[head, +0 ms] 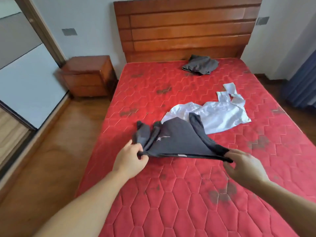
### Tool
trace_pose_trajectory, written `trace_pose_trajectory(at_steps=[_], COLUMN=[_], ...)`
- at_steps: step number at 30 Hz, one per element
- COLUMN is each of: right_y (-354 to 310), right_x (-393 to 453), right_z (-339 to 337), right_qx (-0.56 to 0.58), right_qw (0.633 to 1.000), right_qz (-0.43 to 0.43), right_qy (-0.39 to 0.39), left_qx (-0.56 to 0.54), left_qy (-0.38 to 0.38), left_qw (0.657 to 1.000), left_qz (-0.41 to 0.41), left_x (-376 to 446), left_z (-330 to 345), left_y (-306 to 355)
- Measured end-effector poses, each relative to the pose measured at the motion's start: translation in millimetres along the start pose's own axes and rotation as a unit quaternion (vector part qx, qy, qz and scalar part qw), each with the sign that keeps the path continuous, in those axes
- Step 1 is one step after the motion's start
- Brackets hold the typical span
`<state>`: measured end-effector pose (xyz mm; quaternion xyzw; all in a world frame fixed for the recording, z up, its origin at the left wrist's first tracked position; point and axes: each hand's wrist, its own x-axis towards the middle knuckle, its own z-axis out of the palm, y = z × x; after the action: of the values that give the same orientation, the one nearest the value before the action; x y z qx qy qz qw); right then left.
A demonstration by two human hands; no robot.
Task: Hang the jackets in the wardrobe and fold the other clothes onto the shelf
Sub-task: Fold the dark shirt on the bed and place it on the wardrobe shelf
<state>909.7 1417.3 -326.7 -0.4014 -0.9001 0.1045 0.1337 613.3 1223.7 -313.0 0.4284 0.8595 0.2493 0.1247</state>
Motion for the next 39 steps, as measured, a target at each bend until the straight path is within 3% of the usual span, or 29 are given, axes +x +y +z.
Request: trace_pose_trajectory(at_steps=[3,8,12,16,24,27,31,34,39], right_y=[14.3,17.8,14.6,16.5,21.6,33.2,70.4,92.2,122.2], right_x=[-54.9,-132.7,-191.7,-236.5,-263.9,-236.4,-189.5,-156.8,-81.1], right_z=[59.3,135.2,182.5,215.8,249.0,251.3,266.4,284.2,318.9], right_qx=[-0.059,-0.14,-0.185,-0.156,-0.081,-0.029,0.033,0.101,0.171], right_qw=[0.989,0.935,0.87,0.846,0.823,0.864,0.906,0.912,0.921], right_qz=[0.024,0.023,0.022,0.05,0.113,0.179,0.277,0.315,0.325], right_qy=[-0.13,-0.325,-0.457,-0.507,-0.551,-0.47,-0.317,-0.244,-0.132], left_qx=[0.055,0.129,0.234,0.283,0.359,0.308,0.089,-0.074,-0.27], left_qy=[-0.096,-0.256,-0.397,-0.475,-0.55,-0.514,-0.462,-0.419,-0.214], left_qw=[0.993,0.957,0.885,0.831,0.754,0.8,0.882,0.899,0.913], left_qz=[-0.028,-0.047,-0.065,-0.056,-0.019,0.008,-0.036,-0.104,-0.217], left_x=[-47.7,-118.7,-171.7,-210.6,-222.0,-204.1,-192.9,-188.6,-119.6], left_z=[53.9,139.7,192.3,232.6,260.4,275.4,322.7,371.3,434.9], left_y=[-36.9,-98.6,-120.4,-133.7,-136.6,-114.2,-60.2,-18.9,23.9])
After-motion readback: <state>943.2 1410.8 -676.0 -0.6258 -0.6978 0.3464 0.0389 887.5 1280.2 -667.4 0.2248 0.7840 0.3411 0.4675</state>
